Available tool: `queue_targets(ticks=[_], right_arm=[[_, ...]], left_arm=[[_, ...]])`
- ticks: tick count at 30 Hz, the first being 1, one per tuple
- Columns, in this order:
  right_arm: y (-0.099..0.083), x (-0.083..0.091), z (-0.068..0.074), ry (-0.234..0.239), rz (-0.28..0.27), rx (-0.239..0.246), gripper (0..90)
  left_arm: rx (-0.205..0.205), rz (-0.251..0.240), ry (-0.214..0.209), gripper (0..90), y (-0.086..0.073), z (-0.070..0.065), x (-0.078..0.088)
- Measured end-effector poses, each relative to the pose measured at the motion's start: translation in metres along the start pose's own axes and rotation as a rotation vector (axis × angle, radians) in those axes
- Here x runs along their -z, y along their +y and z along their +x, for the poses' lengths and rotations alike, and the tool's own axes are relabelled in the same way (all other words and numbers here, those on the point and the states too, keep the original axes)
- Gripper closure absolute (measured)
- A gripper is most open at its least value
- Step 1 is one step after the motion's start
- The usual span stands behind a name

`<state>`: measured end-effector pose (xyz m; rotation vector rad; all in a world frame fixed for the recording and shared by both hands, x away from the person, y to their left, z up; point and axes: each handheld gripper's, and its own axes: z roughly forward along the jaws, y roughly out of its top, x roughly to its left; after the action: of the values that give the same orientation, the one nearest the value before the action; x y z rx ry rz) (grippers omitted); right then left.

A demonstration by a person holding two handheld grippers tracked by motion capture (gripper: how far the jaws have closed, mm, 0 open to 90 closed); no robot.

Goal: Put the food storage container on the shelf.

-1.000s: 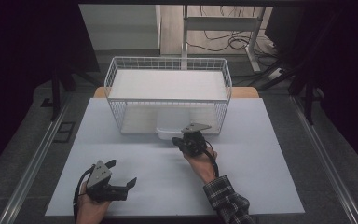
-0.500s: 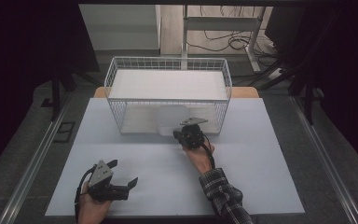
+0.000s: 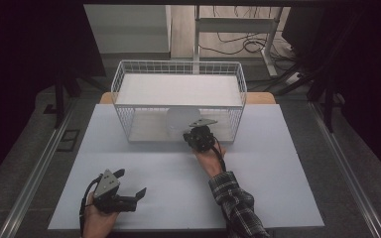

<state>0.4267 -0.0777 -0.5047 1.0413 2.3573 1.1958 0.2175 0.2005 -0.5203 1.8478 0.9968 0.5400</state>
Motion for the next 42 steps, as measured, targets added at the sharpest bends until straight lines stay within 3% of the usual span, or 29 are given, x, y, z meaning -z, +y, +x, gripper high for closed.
queue_targets(ticks=[13, 21, 31, 42], right_arm=[[0.011, -0.013, -0.008, -0.016, 0.013, -0.011, 89.2], [0.009, -0.012, -0.008, -0.007, 0.018, -0.007, 88.8], [0.004, 0.008, -0.007, 0.021, -0.002, -0.034, 49.7], [0.001, 0.032, 0.005, 0.06, -0.008, 0.021, 23.2]], left_arm=[[0.006, -0.003, 0.002, 1.3, 0.0, 0.002, 0.001], [0.005, 0.001, 0.002, 1.5, 0.0, 0.002, 0.0], [0.017, 0.004, -0.01, 1.5, -0.001, 0.003, -0.001], [0.021, 0.011, -0.038, 4.7, -0.001, 0.003, -0.002]])
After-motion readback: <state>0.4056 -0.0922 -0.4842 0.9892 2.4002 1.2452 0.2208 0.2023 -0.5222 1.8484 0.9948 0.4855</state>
